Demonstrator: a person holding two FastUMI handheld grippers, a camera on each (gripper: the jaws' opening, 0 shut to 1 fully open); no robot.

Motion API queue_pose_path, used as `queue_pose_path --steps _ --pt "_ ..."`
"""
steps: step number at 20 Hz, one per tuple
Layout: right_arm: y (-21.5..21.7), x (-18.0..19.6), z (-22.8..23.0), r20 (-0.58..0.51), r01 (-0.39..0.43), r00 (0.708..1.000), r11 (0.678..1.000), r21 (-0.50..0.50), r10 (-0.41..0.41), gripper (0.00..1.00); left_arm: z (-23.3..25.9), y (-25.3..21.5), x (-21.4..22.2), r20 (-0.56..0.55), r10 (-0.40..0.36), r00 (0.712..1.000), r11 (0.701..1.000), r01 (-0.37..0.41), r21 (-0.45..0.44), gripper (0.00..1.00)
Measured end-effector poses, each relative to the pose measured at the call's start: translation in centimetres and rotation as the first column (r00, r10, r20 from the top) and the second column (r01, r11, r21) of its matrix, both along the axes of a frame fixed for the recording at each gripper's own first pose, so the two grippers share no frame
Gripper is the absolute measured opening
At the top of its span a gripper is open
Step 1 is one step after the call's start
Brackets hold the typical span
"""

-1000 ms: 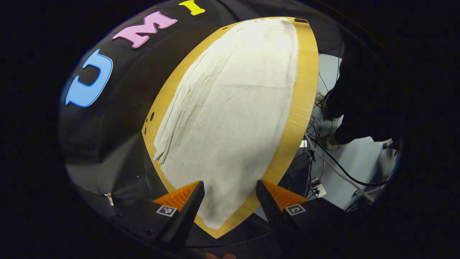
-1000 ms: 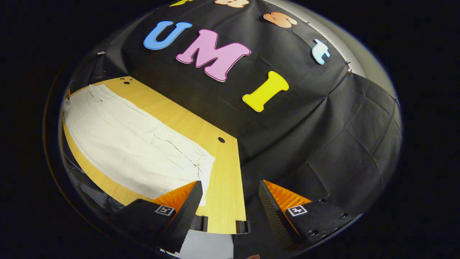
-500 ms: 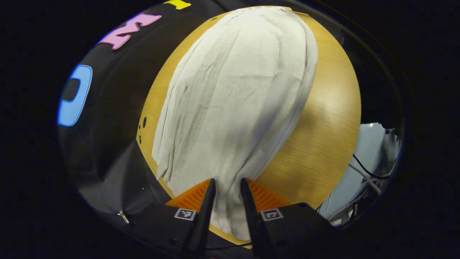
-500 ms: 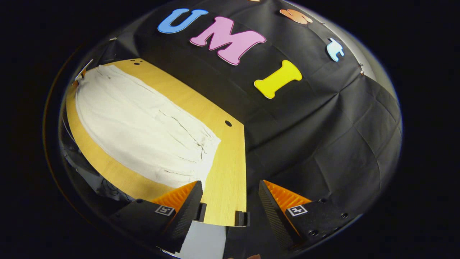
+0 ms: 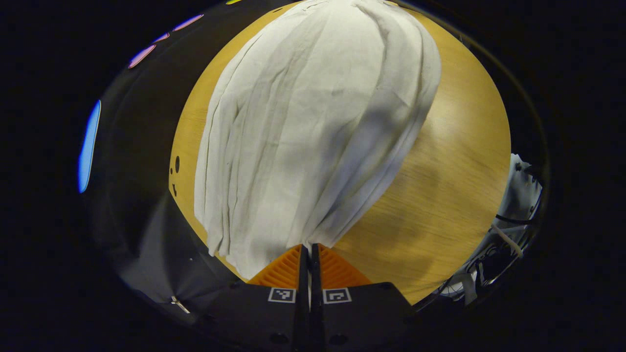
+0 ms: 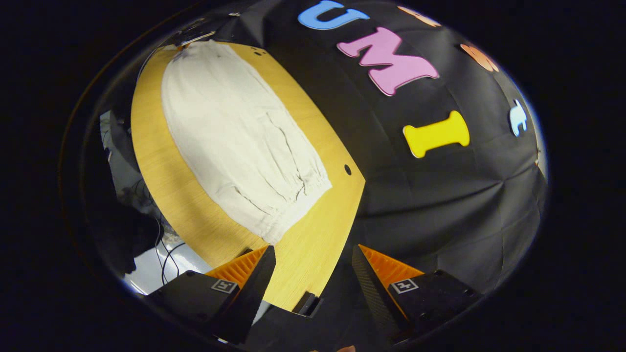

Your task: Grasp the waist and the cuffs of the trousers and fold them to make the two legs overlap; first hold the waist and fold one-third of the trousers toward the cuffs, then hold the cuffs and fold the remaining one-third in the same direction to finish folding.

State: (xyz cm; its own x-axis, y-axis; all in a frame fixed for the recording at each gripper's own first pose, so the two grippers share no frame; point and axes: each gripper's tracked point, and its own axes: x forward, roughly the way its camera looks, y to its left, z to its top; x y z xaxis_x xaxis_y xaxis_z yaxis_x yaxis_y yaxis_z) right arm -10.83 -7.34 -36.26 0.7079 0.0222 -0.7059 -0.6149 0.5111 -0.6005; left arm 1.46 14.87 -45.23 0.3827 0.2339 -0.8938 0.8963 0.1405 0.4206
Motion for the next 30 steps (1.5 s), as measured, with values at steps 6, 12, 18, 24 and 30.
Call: queue_pose_path --steps 6,12,18,24,30 --pt "2.5 -0.2 -6.3 -0.135 -0.276 0.955 0.958 -0.077 0.265 0.97 0.1 0.4 -0.3 0.001 0.027 1.0 1.0 -0.027 0.011 0.06" --pt "2.8 3.1 -10.7 -0.205 -0.385 0.912 0.914 -0.128 0.355 0.97 0.0 0.3 -0.6 -0.009 0.073 0.997 0.997 -0.073 0.004 0.06" --pt "4.0 6.4 -14.2 -0.255 -0.49 0.858 0.859 -0.147 0.446 0.68 -0.2 0.4 -0.9 -0.014 0.141 0.99 0.99 -0.141 -0.001 0.06" --pt "4.2 6.6 -13.9 -0.291 -0.401 0.881 0.915 -0.046 0.372 0.19 0.1 0.1 -0.6 0.02 0.159 0.987 0.987 -0.16 0.021 0.06" --pt "5.3 9.2 -8.2 -0.202 -0.228 0.954 0.974 -0.003 0.223 0.12 3.4 -0.7 1.1 0.157 0.23 0.96 0.963 -0.201 -0.181 0.06"
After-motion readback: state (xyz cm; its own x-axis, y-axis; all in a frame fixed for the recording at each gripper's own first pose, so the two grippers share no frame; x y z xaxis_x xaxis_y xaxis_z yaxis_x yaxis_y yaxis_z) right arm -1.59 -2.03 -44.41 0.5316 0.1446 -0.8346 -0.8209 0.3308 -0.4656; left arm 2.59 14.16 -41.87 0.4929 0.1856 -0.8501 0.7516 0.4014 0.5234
